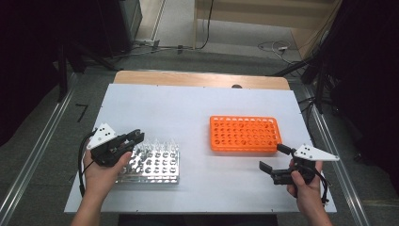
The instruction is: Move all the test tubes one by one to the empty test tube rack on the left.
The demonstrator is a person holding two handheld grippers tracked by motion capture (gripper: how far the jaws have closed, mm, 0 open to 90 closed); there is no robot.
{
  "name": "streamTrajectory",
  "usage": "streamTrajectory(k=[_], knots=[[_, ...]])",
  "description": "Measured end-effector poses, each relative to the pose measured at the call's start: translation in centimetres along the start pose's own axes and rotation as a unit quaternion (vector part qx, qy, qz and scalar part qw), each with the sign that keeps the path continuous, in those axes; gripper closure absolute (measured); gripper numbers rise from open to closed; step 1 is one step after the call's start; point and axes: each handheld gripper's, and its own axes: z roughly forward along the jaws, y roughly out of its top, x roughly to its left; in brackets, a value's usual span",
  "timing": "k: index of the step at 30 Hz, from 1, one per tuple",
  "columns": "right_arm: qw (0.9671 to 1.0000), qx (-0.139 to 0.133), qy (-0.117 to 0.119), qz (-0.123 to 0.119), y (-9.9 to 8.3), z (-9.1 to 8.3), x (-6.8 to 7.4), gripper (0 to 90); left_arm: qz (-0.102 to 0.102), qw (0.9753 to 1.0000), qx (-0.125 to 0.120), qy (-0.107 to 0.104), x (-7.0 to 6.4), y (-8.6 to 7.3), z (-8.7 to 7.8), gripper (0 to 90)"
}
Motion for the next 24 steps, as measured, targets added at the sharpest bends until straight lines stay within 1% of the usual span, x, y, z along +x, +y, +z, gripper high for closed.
streamTrajectory(k=[3, 5, 10, 18, 24], knots=[[1.0000, 0.000, 0.000, -0.001, -0.01, 0.02, -0.03, 0.0, 0.006, 0.9999, 0.008, 0.002, -0.20, -0.03, 0.10, 75.8], [1.0000, 0.001, 0.000, -0.001, 0.00, 0.05, -0.03, 0.0, 0.006, 0.9999, 0.012, 0.001, -0.17, -0.04, 0.10, 75.8], [1.0000, 0.002, 0.001, -0.002, -0.02, 0.19, 0.00, 0.0, -0.002, 0.9994, 0.034, 0.003, -0.07, -0.08, 0.22, 75.6], [1.0000, 0.004, 0.000, -0.005, -0.05, 0.33, 0.06, 0.0, -0.005, 0.9983, 0.058, 0.003, -0.02, -0.17, 0.51, 75.6], [1.0000, 0.005, 0.000, -0.004, -0.08, 0.37, 0.06, 0.0, 0.003, 0.9968, 0.080, 0.006, -0.21, -0.14, 0.83, 75.3]])
